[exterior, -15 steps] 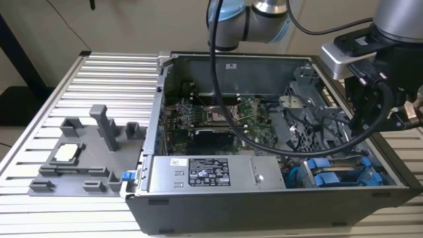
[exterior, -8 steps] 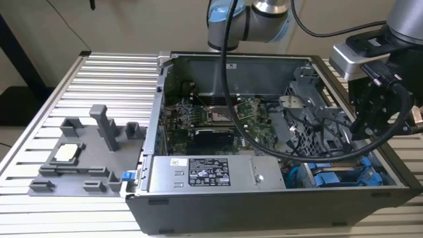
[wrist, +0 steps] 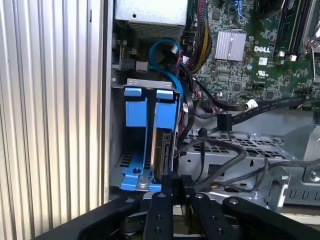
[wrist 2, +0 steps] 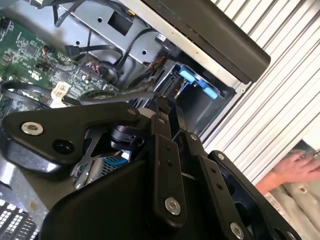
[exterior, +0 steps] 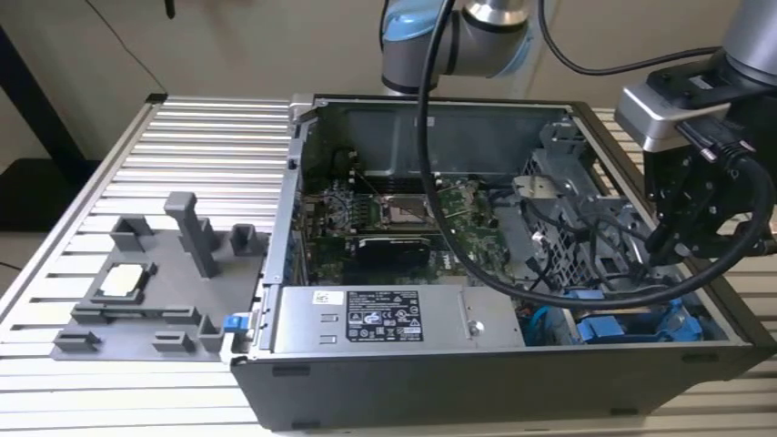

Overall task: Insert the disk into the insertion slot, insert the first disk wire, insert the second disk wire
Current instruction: 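Insert the first disk wire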

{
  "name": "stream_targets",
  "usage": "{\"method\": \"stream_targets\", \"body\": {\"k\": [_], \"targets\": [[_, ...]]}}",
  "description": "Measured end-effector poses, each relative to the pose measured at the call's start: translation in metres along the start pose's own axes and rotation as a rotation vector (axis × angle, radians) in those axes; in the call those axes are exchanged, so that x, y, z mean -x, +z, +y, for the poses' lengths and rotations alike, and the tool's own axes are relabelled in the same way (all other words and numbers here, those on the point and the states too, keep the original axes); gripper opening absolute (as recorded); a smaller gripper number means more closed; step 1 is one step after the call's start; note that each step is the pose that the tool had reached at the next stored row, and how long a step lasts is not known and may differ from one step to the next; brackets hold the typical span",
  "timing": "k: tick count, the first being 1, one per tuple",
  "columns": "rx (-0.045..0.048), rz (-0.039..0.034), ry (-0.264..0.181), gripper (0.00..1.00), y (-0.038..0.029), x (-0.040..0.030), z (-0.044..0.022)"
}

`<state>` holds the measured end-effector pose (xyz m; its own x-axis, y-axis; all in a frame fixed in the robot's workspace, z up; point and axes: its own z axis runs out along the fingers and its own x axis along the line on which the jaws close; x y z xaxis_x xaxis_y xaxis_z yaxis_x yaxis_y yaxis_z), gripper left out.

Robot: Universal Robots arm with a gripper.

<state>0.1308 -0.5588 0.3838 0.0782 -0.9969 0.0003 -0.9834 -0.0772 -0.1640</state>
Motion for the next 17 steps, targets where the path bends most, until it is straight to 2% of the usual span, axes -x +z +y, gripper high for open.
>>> {"method": "stream_targets", "body": {"k": [4, 7, 12, 14, 17], "targets": [[0.0078, 0.0161, -0.001, 0.19, 0.0015, -0.0002, -0.0016], [0.0094, 0.0256, -0.001, 0.19, 0.0023, -0.0002, -0.0016], [0.0103, 0.0255, -0.001, 0.19, 0.0032, -0.0002, -0.0017], [0.0188, 0.0253, -0.001, 0.19, 0.0046, -0.0009, -0.0025], [0.0375, 0.0238, -0.001, 0.19, 0.0073, -0.0023, -0.0060]]}}
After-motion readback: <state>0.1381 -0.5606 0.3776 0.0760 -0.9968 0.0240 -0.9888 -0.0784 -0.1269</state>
